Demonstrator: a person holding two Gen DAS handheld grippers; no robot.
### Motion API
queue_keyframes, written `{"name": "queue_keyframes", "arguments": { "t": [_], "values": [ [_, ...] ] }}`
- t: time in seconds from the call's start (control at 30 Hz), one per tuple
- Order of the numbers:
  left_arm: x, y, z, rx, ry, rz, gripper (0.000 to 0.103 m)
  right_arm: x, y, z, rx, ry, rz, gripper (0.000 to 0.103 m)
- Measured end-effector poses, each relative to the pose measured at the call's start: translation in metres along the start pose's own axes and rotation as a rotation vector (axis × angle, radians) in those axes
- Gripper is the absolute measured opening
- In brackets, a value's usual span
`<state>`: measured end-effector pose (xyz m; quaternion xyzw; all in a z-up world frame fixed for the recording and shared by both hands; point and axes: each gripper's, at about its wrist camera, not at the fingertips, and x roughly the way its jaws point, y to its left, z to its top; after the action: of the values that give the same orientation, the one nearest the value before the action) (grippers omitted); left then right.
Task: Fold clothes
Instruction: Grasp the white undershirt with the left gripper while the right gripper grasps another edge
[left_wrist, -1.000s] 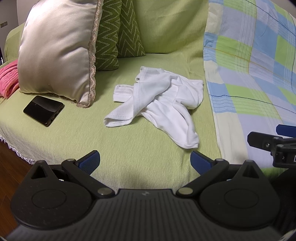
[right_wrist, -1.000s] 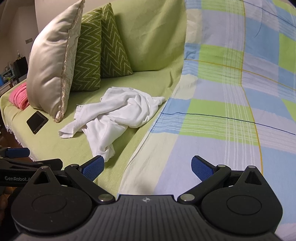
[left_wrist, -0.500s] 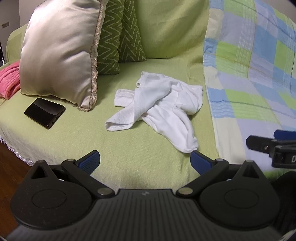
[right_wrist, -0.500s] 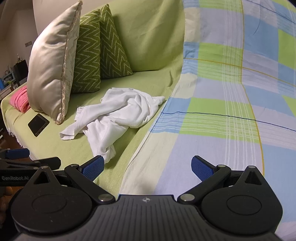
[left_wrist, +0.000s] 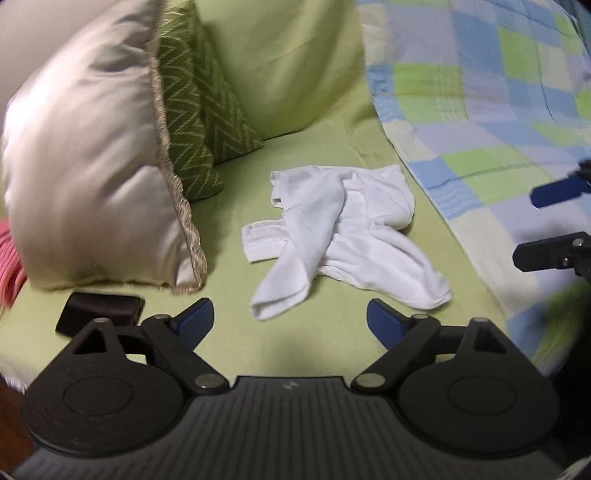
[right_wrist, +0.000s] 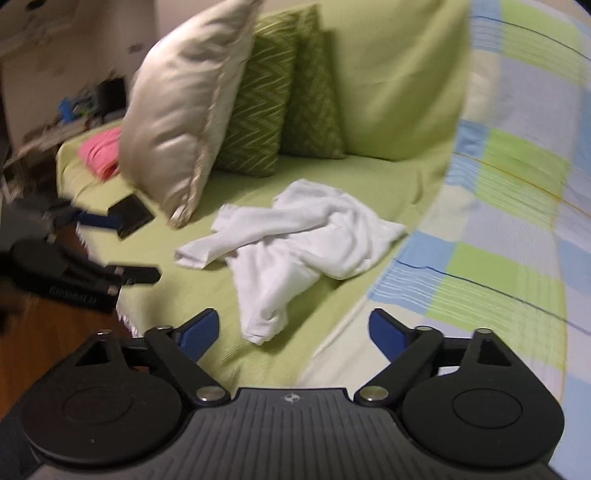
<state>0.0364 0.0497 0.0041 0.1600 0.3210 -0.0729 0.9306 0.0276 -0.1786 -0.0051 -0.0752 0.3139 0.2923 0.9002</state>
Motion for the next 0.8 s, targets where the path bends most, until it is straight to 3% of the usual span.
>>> {"name": "queue_keyframes", "arguments": {
  "t": [0.2,0.27,0.37,0.5,0.57,0.6,0.63,0.7,0.8],
  "values": [
    [0.037,0.006,0.003,0.07,0.031,-0.074,0.082,0.033,0.008,0.005,-0.094,0.069,0.034,0.077],
    [0.052,0.006,0.002,0.085,0.044,-0.091,0.076,0.045,0.013,0.004,-0.135,0.081,0.041,0.072],
    [0.072,0.004,0.0,0.086,0.032,-0.071,0.07,0.063,0.02,0.002,-0.192,0.098,0.064,0.065],
    [0.091,0.004,-0.001,0.08,0.021,-0.066,0.045,0.088,0.026,-0.001,-0.249,0.124,0.084,0.063],
    [0.096,0.006,0.001,0.074,0.015,-0.065,0.031,0.1,0.024,0.0,-0.233,0.138,0.103,0.046],
    [0.097,0.007,0.003,0.069,0.014,-0.063,0.019,0.106,0.021,0.001,-0.211,0.147,0.11,0.037],
    [0.097,0.01,0.006,0.059,0.009,-0.061,0.013,0.108,0.018,0.002,-0.178,0.15,0.117,0.021],
    [0.092,0.018,0.013,0.014,-0.013,-0.06,0.005,0.11,0.01,0.004,-0.112,0.144,0.132,0.014],
    [0.077,0.034,0.03,-0.027,-0.067,-0.066,0.005,0.093,0.002,0.012,-0.08,0.097,0.141,0.011]
  ]
}}
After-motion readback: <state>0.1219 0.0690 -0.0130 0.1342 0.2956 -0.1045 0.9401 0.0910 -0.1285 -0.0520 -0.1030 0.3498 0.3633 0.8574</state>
